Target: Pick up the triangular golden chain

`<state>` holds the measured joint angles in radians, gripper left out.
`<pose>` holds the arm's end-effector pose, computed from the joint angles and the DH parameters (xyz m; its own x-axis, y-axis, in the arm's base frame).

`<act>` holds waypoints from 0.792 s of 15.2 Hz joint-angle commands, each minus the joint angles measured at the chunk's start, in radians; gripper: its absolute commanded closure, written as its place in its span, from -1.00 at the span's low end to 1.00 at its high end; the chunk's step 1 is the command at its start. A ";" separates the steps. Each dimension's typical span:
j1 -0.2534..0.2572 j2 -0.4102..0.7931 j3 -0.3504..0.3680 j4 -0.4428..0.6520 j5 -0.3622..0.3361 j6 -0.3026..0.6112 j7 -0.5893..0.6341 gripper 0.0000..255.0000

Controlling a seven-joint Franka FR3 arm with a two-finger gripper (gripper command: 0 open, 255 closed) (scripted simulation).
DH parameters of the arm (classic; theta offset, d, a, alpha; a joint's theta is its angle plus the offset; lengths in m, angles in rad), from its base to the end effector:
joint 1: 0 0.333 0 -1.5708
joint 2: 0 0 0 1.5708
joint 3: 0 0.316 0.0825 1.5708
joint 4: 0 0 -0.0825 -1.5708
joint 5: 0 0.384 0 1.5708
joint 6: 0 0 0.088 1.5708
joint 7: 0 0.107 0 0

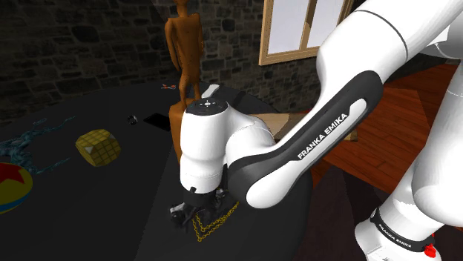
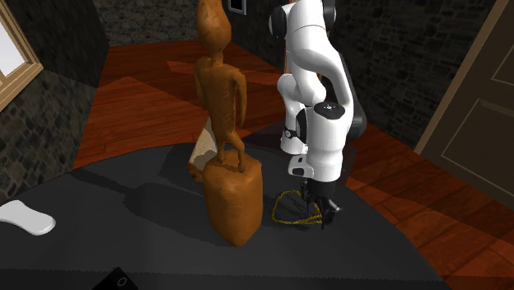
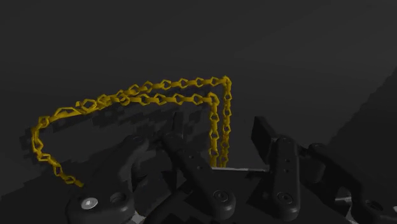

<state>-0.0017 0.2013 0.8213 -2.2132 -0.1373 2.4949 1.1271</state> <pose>0.3844 0.4052 0.3298 0.9742 -0.2246 0.0213 -0.2185 -0.9629 -0.1584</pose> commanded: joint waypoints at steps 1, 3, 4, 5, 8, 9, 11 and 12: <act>0.001 0.001 -0.001 0.000 -0.002 0.001 0.001 1.00; 0.000 0.001 -0.001 0.000 -0.001 0.001 0.001 1.00; 0.000 0.001 -0.001 0.000 -0.001 0.001 0.000 1.00; 0.000 0.001 -0.001 0.000 -0.001 0.001 0.000 1.00; 0.000 0.001 -0.001 0.000 -0.001 0.001 0.001 1.00; 0.000 0.001 0.000 0.000 -0.001 0.000 0.001 1.00; -0.011 -0.023 0.012 0.008 0.027 -0.023 -0.018 1.00; -0.016 -0.034 0.017 0.012 0.041 -0.035 -0.027 1.00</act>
<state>-0.0143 0.1752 0.8345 -2.2077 -0.1066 2.4716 1.1064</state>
